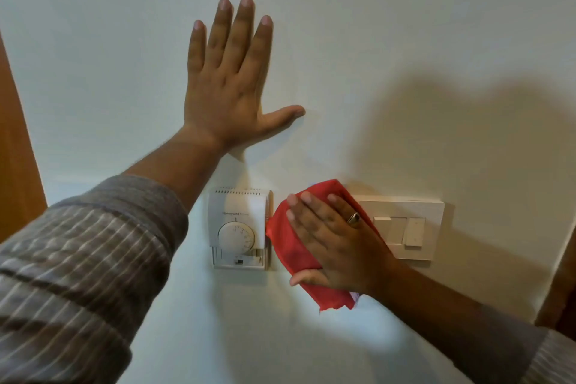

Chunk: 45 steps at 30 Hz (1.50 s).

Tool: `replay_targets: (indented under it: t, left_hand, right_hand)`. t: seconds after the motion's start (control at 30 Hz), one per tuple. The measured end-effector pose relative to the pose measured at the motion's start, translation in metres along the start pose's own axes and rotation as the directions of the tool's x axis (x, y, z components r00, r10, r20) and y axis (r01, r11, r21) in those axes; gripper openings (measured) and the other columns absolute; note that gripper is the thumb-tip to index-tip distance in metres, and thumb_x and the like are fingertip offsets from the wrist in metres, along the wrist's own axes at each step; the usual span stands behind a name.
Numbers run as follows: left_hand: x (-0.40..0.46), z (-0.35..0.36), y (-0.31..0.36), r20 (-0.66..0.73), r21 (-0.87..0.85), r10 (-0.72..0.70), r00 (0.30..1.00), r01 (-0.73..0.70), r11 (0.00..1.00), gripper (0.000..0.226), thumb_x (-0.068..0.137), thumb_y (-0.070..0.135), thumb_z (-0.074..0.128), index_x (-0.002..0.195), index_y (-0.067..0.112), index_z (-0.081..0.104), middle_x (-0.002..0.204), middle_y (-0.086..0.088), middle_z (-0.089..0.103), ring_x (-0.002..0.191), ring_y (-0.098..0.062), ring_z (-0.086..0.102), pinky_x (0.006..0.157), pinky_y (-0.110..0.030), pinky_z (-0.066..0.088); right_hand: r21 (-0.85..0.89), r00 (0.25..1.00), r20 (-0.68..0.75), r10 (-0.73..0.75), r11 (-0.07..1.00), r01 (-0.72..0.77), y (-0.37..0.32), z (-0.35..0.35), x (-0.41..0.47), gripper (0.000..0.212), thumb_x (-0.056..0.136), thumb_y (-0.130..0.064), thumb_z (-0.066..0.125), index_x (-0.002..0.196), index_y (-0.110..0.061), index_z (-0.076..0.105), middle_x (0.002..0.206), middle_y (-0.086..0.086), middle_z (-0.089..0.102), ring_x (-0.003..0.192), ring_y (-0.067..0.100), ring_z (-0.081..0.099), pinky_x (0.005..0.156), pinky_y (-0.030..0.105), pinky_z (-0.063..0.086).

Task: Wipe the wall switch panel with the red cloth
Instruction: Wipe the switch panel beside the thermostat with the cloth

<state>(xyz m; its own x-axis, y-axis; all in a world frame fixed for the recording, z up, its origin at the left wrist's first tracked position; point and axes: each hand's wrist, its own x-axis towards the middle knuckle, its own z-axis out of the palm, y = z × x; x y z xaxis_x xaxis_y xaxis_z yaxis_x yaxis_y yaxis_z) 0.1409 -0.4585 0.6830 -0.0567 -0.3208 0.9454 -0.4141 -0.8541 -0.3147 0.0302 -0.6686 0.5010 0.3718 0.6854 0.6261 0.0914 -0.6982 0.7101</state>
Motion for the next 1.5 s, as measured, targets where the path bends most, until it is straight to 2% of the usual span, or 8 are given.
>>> replay_targets:
  t: [0.17,0.4,0.73,1.0,1.2,1.37,1.43,1.5]
  left_hand:
    - [-0.003,-0.005,0.001,0.014,-0.010,-0.157,0.987,0.157,0.987,0.118,0.083,0.093,0.028,0.159,0.004,0.015,0.165,-0.028,0.017,0.152,-0.049,0.016,0.121,-0.068,0.014]
    - [-0.003,-0.003,0.001,0.009,-0.004,-0.146,0.989,0.146,0.989,0.119,0.082,0.093,0.027,0.158,0.002,0.019,0.164,-0.029,0.020,0.151,-0.050,0.017,0.120,-0.070,0.015]
    - [-0.005,-0.010,0.001,0.097,-0.036,-0.133,0.986,0.137,0.990,0.119,0.084,0.092,0.030,0.158,0.001,0.014,0.165,-0.030,0.016,0.152,-0.050,0.014,0.121,-0.070,0.013]
    - [-0.015,-0.043,0.013,0.339,-0.195,-0.144,0.930,0.219,0.956,0.124,0.079,0.092,0.032,0.160,0.001,0.006,0.167,-0.029,0.002,0.154,-0.048,-0.001,0.124,-0.066,0.004]
    - [-0.113,-0.123,0.058,0.702,-0.661,-0.027,0.711,0.666,0.346,0.124,0.053,0.077,0.077,0.157,0.032,0.029,0.158,0.012,0.039,0.143,0.003,0.036,0.118,-0.019,0.032]
    - [-0.151,-0.146,0.051,0.843,-0.534,-0.153,0.515,0.836,-0.128,0.022,0.084,0.032,0.082,0.100,0.017,0.076,0.100,-0.008,0.080,0.093,-0.020,0.075,0.089,-0.050,0.062]
    - [-0.161,-0.157,0.036,0.859,-0.513,-0.150,0.490,0.815,-0.270,0.019,0.085,0.031,0.077,0.100,0.020,0.078,0.102,-0.008,0.080,0.094,-0.021,0.076,0.082,-0.037,0.064]
    - [-0.173,-0.169,0.019,0.876,-0.480,-0.140,0.461,0.810,-0.337,0.020,0.084,0.032,0.077,0.100,0.020,0.078,0.104,-0.011,0.080,0.094,-0.022,0.075,0.080,-0.031,0.063]
  right_hand:
    - [0.066,0.980,0.062,-0.191,0.980,0.187,0.007,-0.003,-0.033,0.090,0.091,-0.073,0.046,0.153,-0.009,0.031,0.159,0.010,0.027,0.152,0.026,0.021,0.126,0.040,0.006]
    - [-0.002,0.999,-0.042,0.027,1.000,-0.027,-0.004,0.005,-0.030,0.084,0.096,-0.066,0.045,0.154,-0.008,0.029,0.164,0.010,0.020,0.154,0.027,0.015,0.126,0.044,0.005]
    - [0.056,0.999,-0.020,-0.044,0.997,0.045,-0.008,-0.009,-0.020,0.043,0.107,-0.017,0.032,0.146,-0.006,0.046,0.152,0.013,0.047,0.144,0.032,0.039,0.123,0.046,0.022]
    - [0.109,0.995,-0.100,0.005,0.994,0.006,-0.012,-0.035,0.001,0.026,0.103,-0.011,0.054,0.124,-0.002,0.066,0.100,0.011,0.069,0.095,0.029,0.063,0.108,0.055,0.044]
    - [0.445,0.974,0.021,0.227,0.870,-0.212,0.005,-0.102,0.058,0.022,0.097,-0.008,0.057,0.116,-0.010,0.067,0.094,0.013,0.061,0.083,0.029,0.057,0.077,0.040,0.051]
    - [0.549,0.876,-0.019,0.481,0.738,-0.393,-0.002,-0.135,0.101,0.043,0.090,-0.026,0.064,0.129,-0.006,0.063,0.110,0.015,0.059,0.100,0.026,0.058,0.088,0.041,0.051]
    - [0.648,0.663,0.212,0.718,0.405,-0.646,-0.037,-0.135,0.103,0.068,0.085,-0.040,0.075,0.142,-0.015,0.049,0.126,0.007,0.056,0.111,0.014,0.054,0.096,0.031,0.047]
    - [0.720,0.384,0.586,0.714,-0.241,-0.651,-0.086,-0.138,0.105,0.066,0.078,-0.052,0.076,0.134,-0.025,0.052,0.129,-0.009,0.061,0.111,0.003,0.061,0.092,0.022,0.050]
